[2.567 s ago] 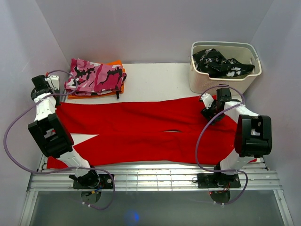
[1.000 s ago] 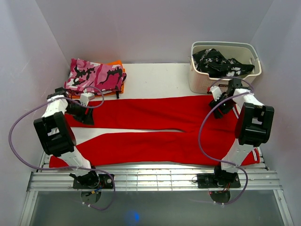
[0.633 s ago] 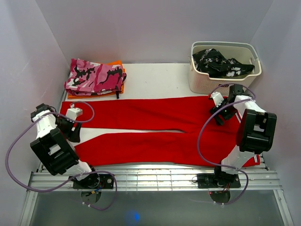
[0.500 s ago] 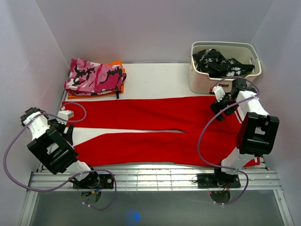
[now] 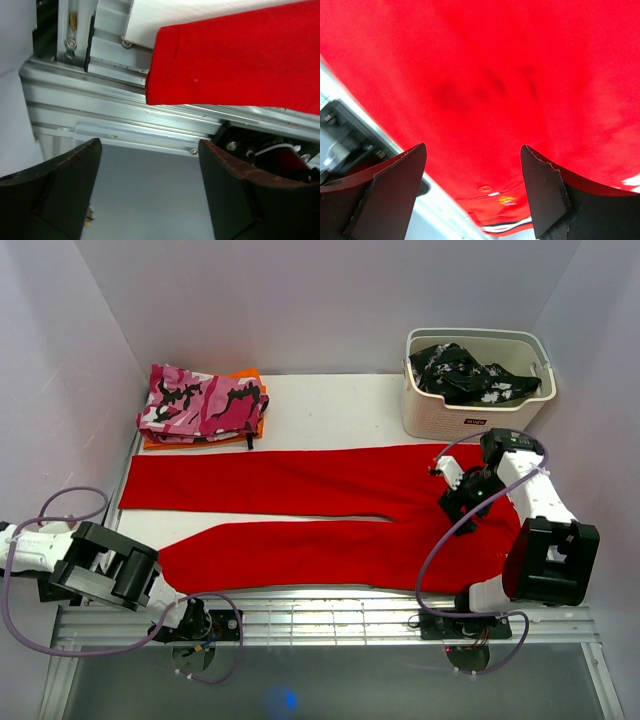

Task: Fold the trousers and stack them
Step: Flatten the trousers out

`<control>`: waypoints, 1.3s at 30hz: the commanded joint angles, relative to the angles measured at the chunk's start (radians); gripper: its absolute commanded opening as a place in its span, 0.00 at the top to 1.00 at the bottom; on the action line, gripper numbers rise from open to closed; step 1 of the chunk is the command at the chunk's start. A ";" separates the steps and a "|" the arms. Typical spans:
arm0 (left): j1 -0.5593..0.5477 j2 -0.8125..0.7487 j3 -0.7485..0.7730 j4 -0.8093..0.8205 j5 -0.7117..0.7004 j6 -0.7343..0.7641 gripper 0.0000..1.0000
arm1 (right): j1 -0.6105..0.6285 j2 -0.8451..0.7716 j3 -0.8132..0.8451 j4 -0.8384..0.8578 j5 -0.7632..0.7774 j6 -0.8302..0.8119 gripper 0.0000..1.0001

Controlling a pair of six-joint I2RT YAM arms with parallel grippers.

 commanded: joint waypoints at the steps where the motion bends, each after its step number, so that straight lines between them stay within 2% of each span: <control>1: 0.067 -0.041 -0.045 0.056 0.029 -0.068 0.15 | 0.016 -0.055 -0.062 -0.063 0.039 -0.109 0.19; 12: 0.079 0.074 -0.150 0.182 0.189 -0.215 0.24 | 0.027 -0.089 -0.176 0.006 0.096 -0.108 0.19; 17: 0.078 0.071 -0.219 0.254 0.179 -0.243 0.26 | 0.027 -0.089 -0.170 0.004 0.108 -0.109 0.19; 20: 0.078 0.075 -0.248 0.283 0.177 -0.254 0.32 | 0.027 -0.082 -0.166 0.007 0.118 -0.111 0.19; 21: 0.079 0.077 -0.247 0.285 0.182 -0.257 0.35 | 0.027 -0.081 -0.168 0.010 0.121 -0.113 0.19; 22: 0.078 0.077 -0.242 0.283 0.189 -0.261 0.47 | 0.027 -0.083 -0.179 0.015 0.136 -0.116 0.19; 24: 0.078 0.077 -0.224 0.266 0.203 -0.266 0.61 | 0.025 -0.089 -0.199 0.041 0.156 -0.123 0.19; 25: 0.076 0.077 -0.192 0.252 0.226 -0.269 0.74 | 0.025 -0.092 -0.224 0.052 0.177 -0.128 0.19; 28: 0.067 0.066 -0.100 0.182 0.269 -0.274 0.92 | 0.022 -0.091 -0.269 0.105 0.211 -0.134 0.20; 29: 0.047 0.060 -0.077 0.164 0.292 -0.274 1.00 | 0.021 -0.085 -0.295 0.116 0.217 -0.134 0.20; 34: -0.083 0.000 0.066 0.068 0.366 -0.323 1.00 | 0.012 -0.057 -0.357 0.191 0.243 -0.117 0.23; 38: -0.319 -0.024 0.200 0.093 0.427 -0.444 1.00 | -0.019 -0.002 -0.369 0.233 0.266 -0.111 0.26; 39: -0.353 -0.014 0.277 0.125 0.453 -0.476 1.00 | -0.040 0.009 -0.357 0.236 0.268 -0.111 0.26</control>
